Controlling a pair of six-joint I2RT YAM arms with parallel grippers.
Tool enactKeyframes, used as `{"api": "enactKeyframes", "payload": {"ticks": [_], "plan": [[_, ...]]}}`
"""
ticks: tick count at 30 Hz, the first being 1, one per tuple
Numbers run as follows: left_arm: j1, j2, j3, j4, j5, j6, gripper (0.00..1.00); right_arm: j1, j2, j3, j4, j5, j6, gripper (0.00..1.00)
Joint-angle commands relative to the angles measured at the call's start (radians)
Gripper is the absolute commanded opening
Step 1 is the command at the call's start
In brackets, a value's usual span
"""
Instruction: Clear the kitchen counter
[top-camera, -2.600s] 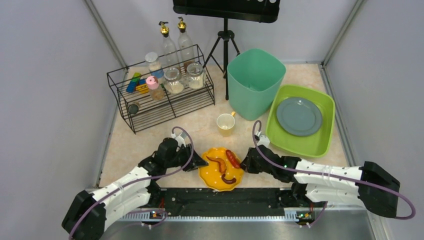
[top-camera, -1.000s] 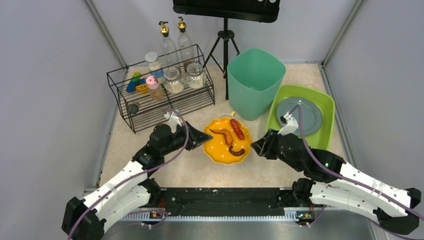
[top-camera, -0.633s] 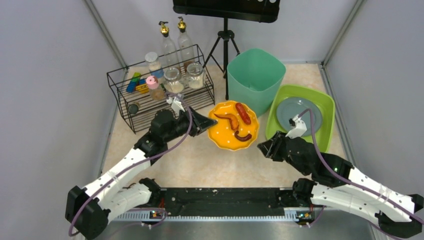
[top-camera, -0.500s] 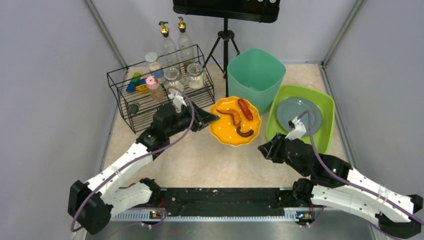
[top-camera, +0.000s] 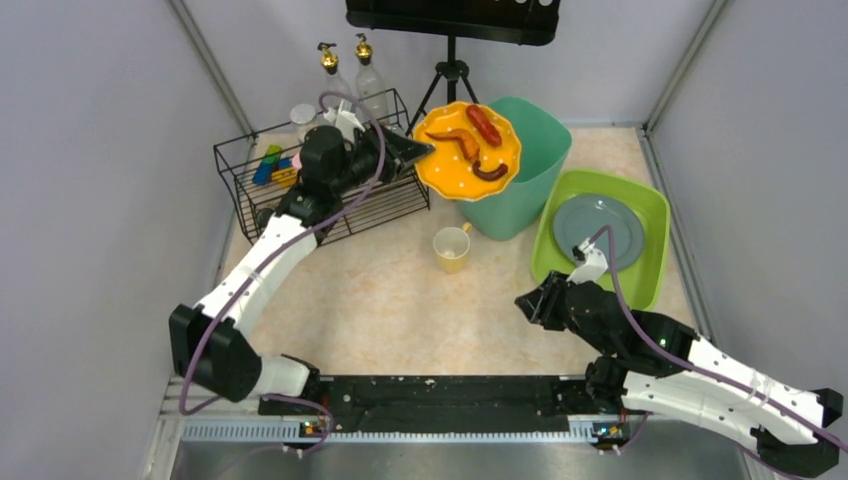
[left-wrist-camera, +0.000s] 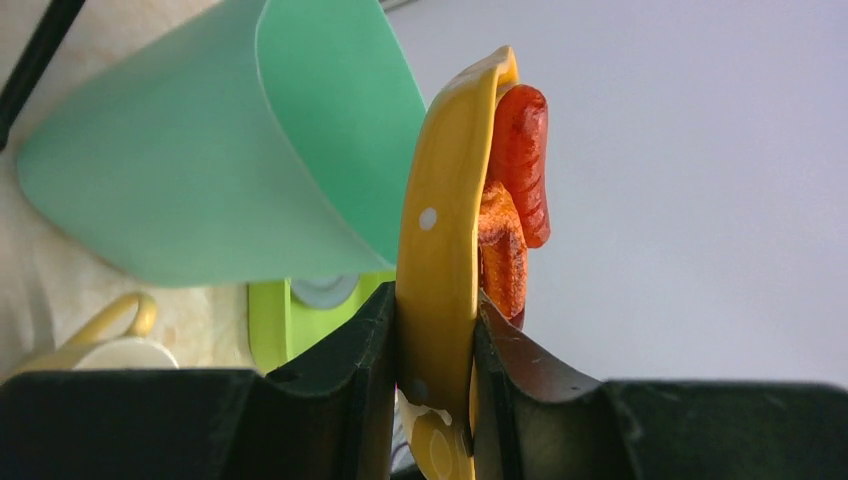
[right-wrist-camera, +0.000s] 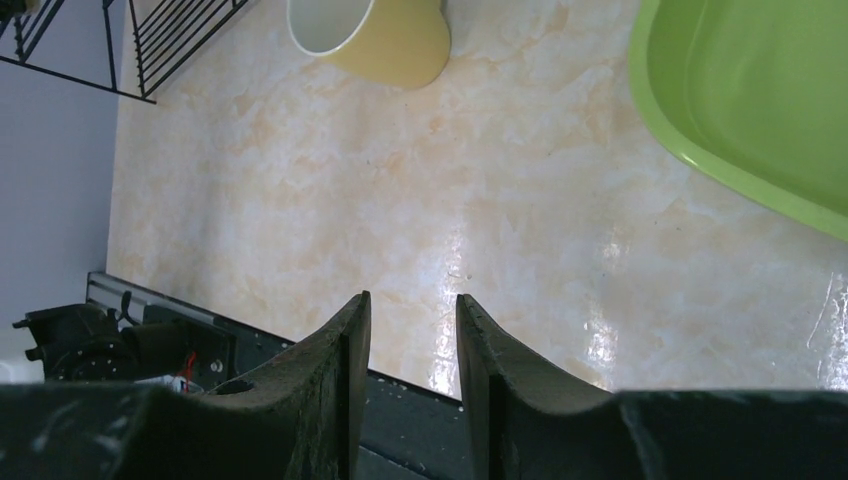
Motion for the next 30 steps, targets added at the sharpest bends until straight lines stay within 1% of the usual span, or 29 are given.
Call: {"api": "enactKeyframes", "payload": {"ticks": [1, 5, 7, 12, 15, 18, 20, 25, 30], "plan": [[0.022, 0.094, 0.199, 0.215, 0.066, -0.036, 0.00, 0.007, 0.002, -0.009, 0.054, -0.009, -0.014, 0.36], [0.040, 0.238, 0.342, 0.229, 0.088, -0.033, 0.00, 0.006, 0.001, -0.045, 0.088, -0.033, -0.011, 0.36], [0.044, 0.314, 0.464, 0.214, 0.102, 0.001, 0.00, 0.007, 0.001, -0.065, 0.109, -0.047, -0.011, 0.36], [0.055, 0.490, 0.695, 0.079, 0.084, 0.100, 0.00, 0.007, 0.003, -0.096, 0.148, -0.067, -0.013, 0.36], [0.069, 0.564, 0.790, 0.025, 0.074, 0.150, 0.00, 0.006, 0.007, -0.111, 0.163, -0.068, -0.018, 0.36], [0.071, 0.585, 0.811, 0.019, 0.055, 0.228, 0.00, 0.006, 0.007, -0.124, 0.171, -0.069, -0.023, 0.36], [0.070, 0.576, 0.790, 0.034, 0.044, 0.287, 0.00, 0.007, 0.008, -0.133, 0.176, -0.065, -0.024, 0.36], [0.066, 0.558, 0.721, 0.107, 0.040, 0.361, 0.00, 0.007, 0.016, -0.158, 0.204, -0.071, -0.030, 0.37], [0.037, 0.573, 0.742, 0.117, 0.059, 0.453, 0.00, 0.006, 0.016, -0.199, 0.228, -0.087, -0.016, 0.37]]}}
